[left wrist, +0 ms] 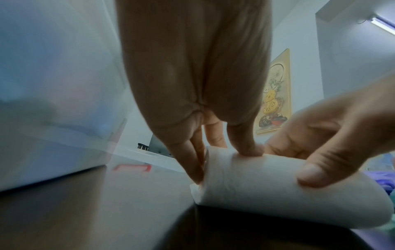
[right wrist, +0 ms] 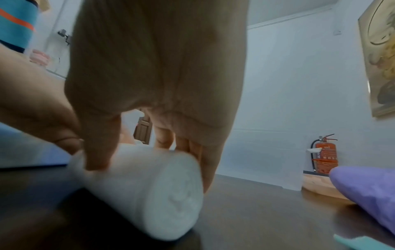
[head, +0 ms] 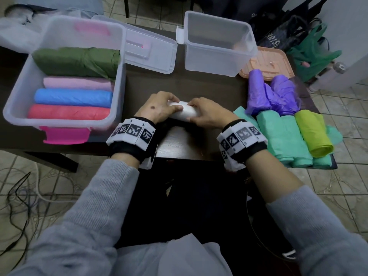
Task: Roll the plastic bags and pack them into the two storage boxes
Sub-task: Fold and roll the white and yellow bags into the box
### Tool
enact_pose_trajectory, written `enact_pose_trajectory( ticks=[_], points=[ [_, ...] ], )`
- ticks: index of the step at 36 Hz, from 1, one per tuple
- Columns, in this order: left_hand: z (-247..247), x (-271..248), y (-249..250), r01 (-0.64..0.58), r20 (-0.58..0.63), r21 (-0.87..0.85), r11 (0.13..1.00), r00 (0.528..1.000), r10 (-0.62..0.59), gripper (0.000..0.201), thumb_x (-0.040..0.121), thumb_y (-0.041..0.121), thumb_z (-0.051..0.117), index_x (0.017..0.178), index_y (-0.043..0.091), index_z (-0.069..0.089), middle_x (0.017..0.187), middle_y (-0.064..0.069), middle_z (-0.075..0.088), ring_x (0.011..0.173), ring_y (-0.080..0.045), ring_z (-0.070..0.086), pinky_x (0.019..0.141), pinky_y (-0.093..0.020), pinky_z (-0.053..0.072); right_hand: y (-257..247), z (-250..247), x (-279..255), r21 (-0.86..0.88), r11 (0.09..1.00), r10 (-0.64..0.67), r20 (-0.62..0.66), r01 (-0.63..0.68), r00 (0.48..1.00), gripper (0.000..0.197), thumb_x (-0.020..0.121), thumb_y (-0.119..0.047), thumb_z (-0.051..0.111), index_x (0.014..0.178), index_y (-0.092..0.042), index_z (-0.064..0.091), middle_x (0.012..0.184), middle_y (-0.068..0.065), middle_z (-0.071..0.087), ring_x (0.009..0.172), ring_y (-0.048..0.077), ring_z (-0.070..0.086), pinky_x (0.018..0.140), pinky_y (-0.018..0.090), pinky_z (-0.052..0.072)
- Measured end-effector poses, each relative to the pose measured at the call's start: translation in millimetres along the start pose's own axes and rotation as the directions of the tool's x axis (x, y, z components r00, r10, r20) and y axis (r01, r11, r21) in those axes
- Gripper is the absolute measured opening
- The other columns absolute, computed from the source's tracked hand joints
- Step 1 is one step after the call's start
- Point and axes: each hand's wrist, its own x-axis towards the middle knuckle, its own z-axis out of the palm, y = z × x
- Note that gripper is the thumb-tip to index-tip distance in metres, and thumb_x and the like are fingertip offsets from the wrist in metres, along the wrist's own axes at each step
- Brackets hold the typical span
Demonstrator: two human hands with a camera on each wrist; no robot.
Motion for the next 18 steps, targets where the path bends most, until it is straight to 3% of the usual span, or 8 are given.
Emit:
enact_pose_trajectory(
  ticks=[3, 5, 10, 12, 15, 18],
  points=[
    [-1.3, -0.1, 1.9, 0.004, 0.012, 0.002, 1.000, 1.000, -0.004, 0.033, 0.087, 0.035, 0.063, 0.118, 0.023, 0.064, 0.127, -0.007, 0.059, 0.116, -0.022, 0.054, 0.096, -0.028, 0.038, 2.9, -7.7, 8.3, 0.023, 1.000, 0.014, 0.037, -0.015, 0.999, 0.049, 0.078, -0.045, 0.070, 0.113, -0.016, 0.054, 0.113, 0.002, 0.053, 0.102, 0.018, 0.051, 0.078, 0.027, 0.037],
    [-2.4, -1.2, 2.1, -0.001, 0.018, 0.001, 1.000, 1.000, 0.001, 0.034, 0.087, 0.033, 0.063, 0.119, 0.022, 0.064, 0.126, -0.007, 0.059, 0.116, -0.022, 0.054, 0.093, -0.026, 0.037, 3.7, -8.0, 13.4, 0.023, 0.999, 0.043, 0.053, -0.044, 0.998, 0.057, 0.067, -0.057, 0.074, 0.105, -0.022, 0.050, 0.110, 0.000, 0.047, 0.101, 0.017, 0.046, 0.078, 0.029, 0.035],
    [-1.8, -4.0, 0.7, 0.002, 0.018, -0.027, 1.000, 1.000, -0.001, 0.034, 0.087, 0.032, 0.063, 0.120, 0.022, 0.063, 0.126, -0.008, 0.059, 0.113, -0.021, 0.055, 0.089, -0.023, 0.037, -0.9, 1.3, 18.8, -0.017, 0.996, 0.088, 0.069, -0.087, 0.994, 0.096, 0.060, -0.061, 0.078, 0.136, -0.020, 0.036, 0.130, 0.007, 0.040, 0.124, 0.024, 0.033, 0.098, 0.038, 0.034],
    [-1.1, -4.5, 0.6, 0.004, 0.013, -0.035, 0.999, 1.000, -0.003, 0.034, 0.088, 0.031, 0.063, 0.120, 0.022, 0.063, 0.127, -0.008, 0.058, 0.114, -0.021, 0.055, 0.089, -0.022, 0.037, -3.4, 5.7, 20.3, -0.030, 0.995, 0.092, 0.065, -0.090, 0.994, 0.104, 0.057, -0.065, 0.076, 0.140, -0.019, 0.032, 0.133, 0.007, 0.041, 0.127, 0.024, 0.033, 0.101, 0.038, 0.033],
    [-0.3, -4.4, 0.5, 0.004, 0.013, -0.045, 0.999, 1.000, -0.003, 0.033, 0.087, 0.030, 0.064, 0.119, 0.022, 0.063, 0.126, -0.008, 0.058, 0.113, -0.021, 0.055, 0.090, -0.024, 0.038, -4.8, 11.0, 22.2, -0.079, 0.994, 0.078, 0.020, -0.076, 0.997, 0.102, 0.057, -0.068, 0.075, 0.137, -0.016, 0.037, 0.128, 0.006, 0.043, 0.122, 0.024, 0.036, 0.099, 0.037, 0.034],
    [0.1, -4.2, -0.5, 0.007, 0.008, -0.057, 0.998, 1.000, -0.006, 0.032, 0.086, 0.030, 0.065, 0.117, 0.022, 0.065, 0.122, -0.009, 0.060, 0.110, -0.021, 0.057, 0.091, -0.025, 0.040, -5.5, 13.4, 18.5, -0.099, 0.995, 0.007, -0.045, -0.011, 0.999, 0.085, 0.063, -0.069, 0.069, 0.127, -0.015, 0.048, 0.111, 0.004, 0.040, 0.115, 0.024, 0.037, 0.097, 0.038, 0.036]
  ],
)
